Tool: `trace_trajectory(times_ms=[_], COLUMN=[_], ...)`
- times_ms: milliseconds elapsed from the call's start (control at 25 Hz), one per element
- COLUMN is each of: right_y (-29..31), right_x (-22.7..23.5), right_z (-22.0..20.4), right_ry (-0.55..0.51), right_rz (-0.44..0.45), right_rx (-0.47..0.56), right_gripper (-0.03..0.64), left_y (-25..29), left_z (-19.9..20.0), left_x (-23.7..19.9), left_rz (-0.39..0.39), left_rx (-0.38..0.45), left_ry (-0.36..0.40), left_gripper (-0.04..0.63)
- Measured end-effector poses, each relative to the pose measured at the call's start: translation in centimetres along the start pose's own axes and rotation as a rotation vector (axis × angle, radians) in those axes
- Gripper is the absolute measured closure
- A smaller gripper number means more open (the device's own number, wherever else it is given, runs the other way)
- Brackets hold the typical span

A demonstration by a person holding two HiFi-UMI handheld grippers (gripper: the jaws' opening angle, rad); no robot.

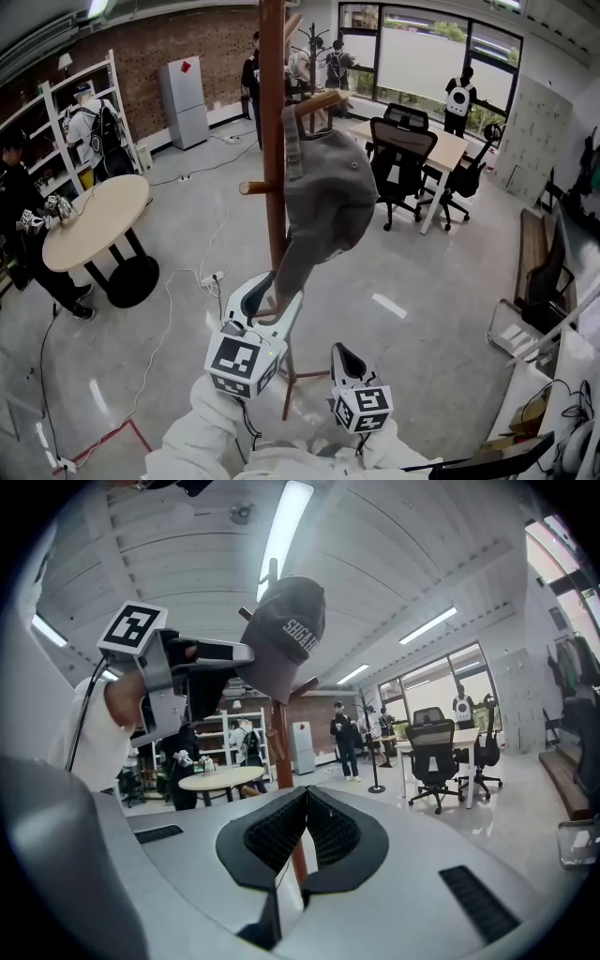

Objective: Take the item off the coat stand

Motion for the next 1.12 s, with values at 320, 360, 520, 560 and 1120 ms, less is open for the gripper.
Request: trace_trajectory(times_ms=[320, 360, 520, 560, 1120], right_y=[-0.1, -0.1, -0.2, -0.3, 0.2], right_x=[0.7, 0.8, 1.3, 1.3, 1.7], right_z=[0.2, 0.2, 0.1, 0.0, -0.3], right_ry=[0.001, 0.001, 0.006, 0.007, 0.015], right_rz=[-0.019, -0.023, -0.033, -0.034, -0.044], right_rx=[0.003, 0.003, 0.001, 0.001, -0.007], right_gripper=[0.607, 0.607, 0.607, 0.607, 0.607], left_y=[1.8, 1.9, 2.3, 2.4, 3.1], left_z=[1.1, 1.1, 1.1, 1.1, 2.3], left_x=[0.4, 0.5, 1.1, 1.3, 2.5], left_rz=[0.004, 0.002, -0.015, -0.018, -0.081], left_rx=[0.022, 0.025, 0.040, 0.045, 0.153], left_ry=[0.018, 0.018, 0.005, 0.002, 0.007], left_gripper=[0.468, 0.485, 0.510, 0.515, 0.558])
Point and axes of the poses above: the fingertips, and each gripper's own axes: y forward along the fingers, x to its right, z out of its top, the point moved 9 cm from there along -y, backward along the fingers, and after that the axes turned 4 degrees about -x, right-handed, at the moved point
